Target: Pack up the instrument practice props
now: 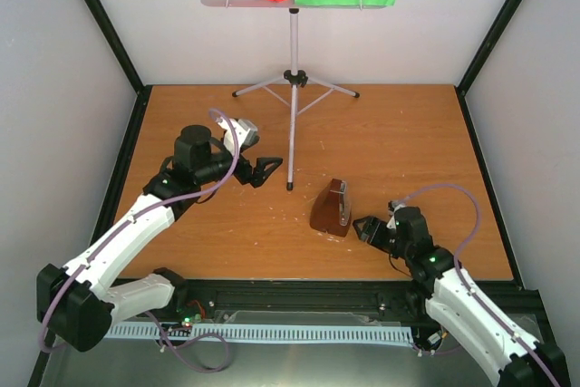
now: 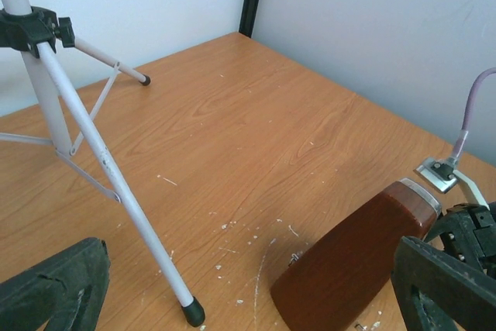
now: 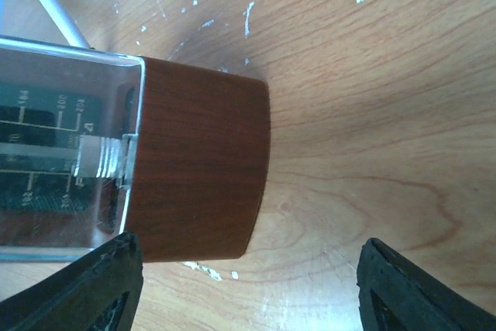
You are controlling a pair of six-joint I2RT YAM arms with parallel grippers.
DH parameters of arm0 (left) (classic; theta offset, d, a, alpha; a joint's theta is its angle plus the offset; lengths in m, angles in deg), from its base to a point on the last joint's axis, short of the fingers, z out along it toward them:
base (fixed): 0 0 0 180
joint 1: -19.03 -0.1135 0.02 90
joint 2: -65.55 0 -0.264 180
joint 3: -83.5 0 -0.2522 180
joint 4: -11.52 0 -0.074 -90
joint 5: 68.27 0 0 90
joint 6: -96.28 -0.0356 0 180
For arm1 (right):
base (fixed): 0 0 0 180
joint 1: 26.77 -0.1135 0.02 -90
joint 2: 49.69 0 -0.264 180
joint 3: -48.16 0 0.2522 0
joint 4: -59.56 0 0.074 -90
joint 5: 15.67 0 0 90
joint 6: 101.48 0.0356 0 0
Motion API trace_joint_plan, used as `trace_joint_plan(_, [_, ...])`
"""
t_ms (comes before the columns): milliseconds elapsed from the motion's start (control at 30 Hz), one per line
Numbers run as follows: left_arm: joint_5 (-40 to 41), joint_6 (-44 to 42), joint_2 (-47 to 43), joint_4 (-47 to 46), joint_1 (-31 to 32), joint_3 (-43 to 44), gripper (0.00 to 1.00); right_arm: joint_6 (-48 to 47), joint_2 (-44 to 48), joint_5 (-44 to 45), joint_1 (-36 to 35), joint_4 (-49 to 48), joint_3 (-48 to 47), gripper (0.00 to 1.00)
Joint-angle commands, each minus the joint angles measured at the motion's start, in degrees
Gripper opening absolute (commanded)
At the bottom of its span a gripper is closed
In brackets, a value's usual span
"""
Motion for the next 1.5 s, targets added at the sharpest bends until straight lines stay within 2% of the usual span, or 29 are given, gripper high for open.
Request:
trace_joint_plan(0, [0.06,-2.43,0.18,-2.8,-0.15,0.74,1.0,-2.18,-6.05,-2.53,0.8,-8.23,-0.99,0.74])
trace_joint_plan(300, [-8.04,-4.42,4.69,-2.55,-0.15,1.63,0.99,-4.68,-10.72,1.18,3.77,-11.01,-1.65,0.66])
trace_joint_plan(567, [-6.82,-5.58,4.68,-2.74,-0.16,0.23,0.99,-8.37,-17.95,-1.99,4.64,-19.95,-1.98,0.65])
trace_joint_plan(800, [-10.79,-6.35,7.92,-3.37,-0.2,-0.38,0.99,-11.73,-26.08,-6.19,4.59,-27.19,-4.07,0.62])
trace_joint_plan(967, [-11.03,-7.05,11.03,-3.7,-0.15,-1.4,1.0,-17.61,-34.98,-10.96,4.61,-26.7,-8.9,0.58])
trace_joint_plan(1133, [-15.2,-5.68,15.03,-5.53,0.97,-1.14,0.99,-21.81,-41.5,-16.38,4.58,-28.86,-13.28,0.58])
trace_joint_plan(1267, [-13.47,-7.07,19.14,-4.66,7.25,2.96,0.99,-23.46,-45.87,-17.91,4.57,-29.06,-16.31,0.59])
trace_joint_plan(1467, [-16.88,-8.47,23.9,-5.17,9.27,8.13,0.99,-23.11,-41.27,-12.33,4.92,-26.49,-15.84,0.72])
